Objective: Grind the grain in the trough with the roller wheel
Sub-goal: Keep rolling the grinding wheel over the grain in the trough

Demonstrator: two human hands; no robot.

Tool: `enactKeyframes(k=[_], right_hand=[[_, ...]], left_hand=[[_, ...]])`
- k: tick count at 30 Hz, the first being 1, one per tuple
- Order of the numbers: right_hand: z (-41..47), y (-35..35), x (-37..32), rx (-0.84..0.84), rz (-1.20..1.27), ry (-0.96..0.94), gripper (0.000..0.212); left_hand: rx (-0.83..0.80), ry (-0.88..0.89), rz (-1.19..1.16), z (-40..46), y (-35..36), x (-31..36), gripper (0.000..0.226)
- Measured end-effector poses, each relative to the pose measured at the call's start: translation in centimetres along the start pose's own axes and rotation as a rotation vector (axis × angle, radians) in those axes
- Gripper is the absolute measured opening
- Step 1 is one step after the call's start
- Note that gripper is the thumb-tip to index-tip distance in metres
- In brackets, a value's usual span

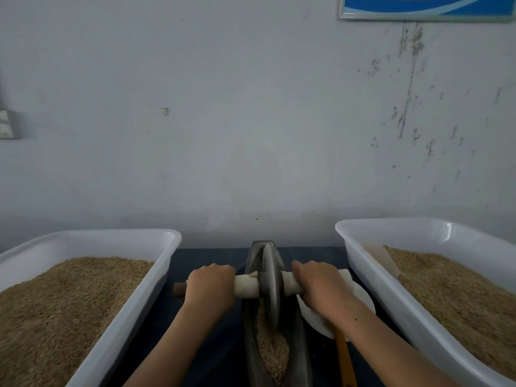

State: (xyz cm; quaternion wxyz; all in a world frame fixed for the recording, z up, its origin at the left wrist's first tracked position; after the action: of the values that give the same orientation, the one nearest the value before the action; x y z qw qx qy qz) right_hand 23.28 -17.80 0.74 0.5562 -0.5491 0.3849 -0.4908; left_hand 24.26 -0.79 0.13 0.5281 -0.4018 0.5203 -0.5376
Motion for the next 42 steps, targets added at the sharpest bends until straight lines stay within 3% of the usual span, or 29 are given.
enactKeyframes(k=[8,13,26,33,42], right_hand=[[-2.3,0.0,-0.7,-0.096,0.01,-0.019,0.04],[-1.4,0.0,-0.5,-0.148,-0.023,-0.02,0.039],[-0.2,0.3,0.1,0.108,0.011,-0.066,0.022],[-1.6,0.6,0.0,0.132,0.063,-0.089,0.031],[1.1,0.8,0.5,0.082,0.008,-0.069,0.023]], left_hand=[[-0.082,0.057,0.041,-2.0,0.8,0.0,0.033],[-0.105,0.033,0.058,-0.8,0.7,0.1,0.034],[-0.054,0.016,0.003,-0.4,0.0,0.1,0.029],[-0.045,0.02,0.044,-1.7,0.3,0.3,0.029],[-0.076,0.014,-0.001,0.6,-0.2,0.1,0.029]])
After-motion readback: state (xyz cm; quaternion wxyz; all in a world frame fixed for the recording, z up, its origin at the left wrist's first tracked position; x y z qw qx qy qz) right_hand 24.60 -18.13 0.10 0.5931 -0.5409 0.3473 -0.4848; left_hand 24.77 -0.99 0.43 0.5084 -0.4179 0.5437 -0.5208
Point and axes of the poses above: each hand's wrist, its own z-axis towards the middle knuckle, its own y-axis out of the palm, x = y × z, the point moved 7 cm from there along z, towards the middle knuckle, and after that the axes turned 3 degrees about -x, right-handed, at the moved point
